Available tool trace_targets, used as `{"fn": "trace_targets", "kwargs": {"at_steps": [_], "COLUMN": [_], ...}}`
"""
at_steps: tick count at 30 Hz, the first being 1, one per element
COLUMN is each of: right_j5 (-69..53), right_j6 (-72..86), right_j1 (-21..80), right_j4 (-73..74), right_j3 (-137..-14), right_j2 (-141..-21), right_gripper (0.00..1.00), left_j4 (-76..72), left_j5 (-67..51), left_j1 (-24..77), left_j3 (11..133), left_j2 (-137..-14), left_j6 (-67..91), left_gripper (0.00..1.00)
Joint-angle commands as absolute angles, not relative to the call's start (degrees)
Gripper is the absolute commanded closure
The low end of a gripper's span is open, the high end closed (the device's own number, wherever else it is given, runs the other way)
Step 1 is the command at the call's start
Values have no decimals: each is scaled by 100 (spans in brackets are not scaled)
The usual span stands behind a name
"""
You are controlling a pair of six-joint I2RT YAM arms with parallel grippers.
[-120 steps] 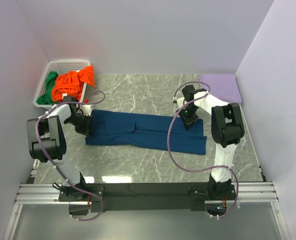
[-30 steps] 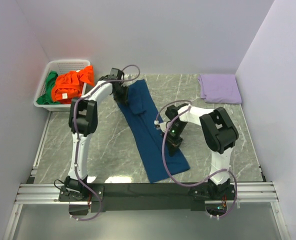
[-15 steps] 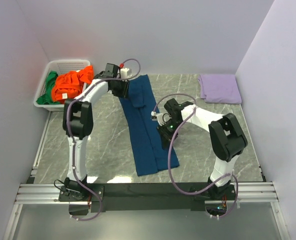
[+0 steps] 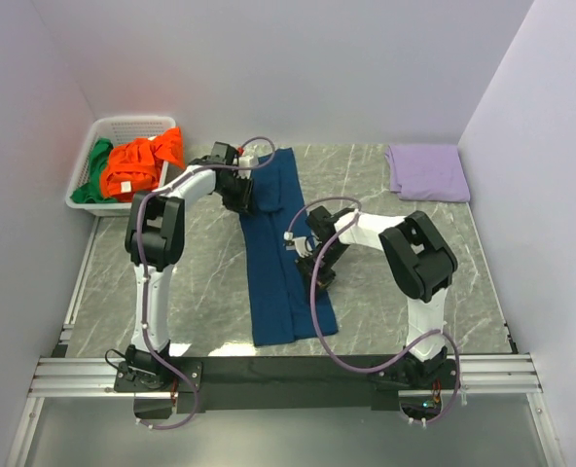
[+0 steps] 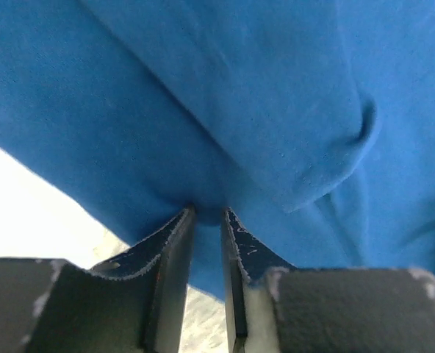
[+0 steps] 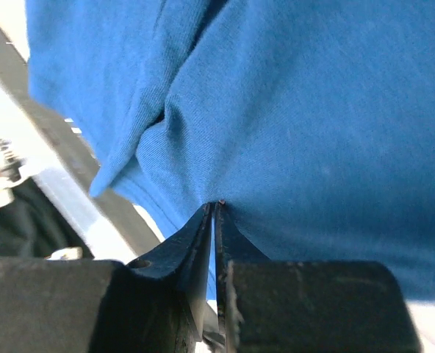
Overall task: Fold and stack the t-shirts
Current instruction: Fold the tshirt
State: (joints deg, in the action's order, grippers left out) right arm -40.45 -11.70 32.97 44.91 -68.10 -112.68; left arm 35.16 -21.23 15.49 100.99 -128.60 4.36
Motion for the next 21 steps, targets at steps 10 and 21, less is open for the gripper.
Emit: {"fn": "trace_targets", "kwargs": {"at_steps": [10,21], "right_j5": [-3832,-4015], "right_j6": [-730,-774], "right_j1": [3121,2804], "right_j4": [4201,4324], "right_j3": [-7593,-7902], "right_j2": [-11944,-12120], "right_gripper": [84,80], "left_j4": [3867,3305], "left_j5": [-1539,-1801], "left_j1": [1529,1477], "left_j3": [12381,12393], "left_j2": [-14456,-14231], "left_j6": [466,62], "left_gripper": [72,55]}}
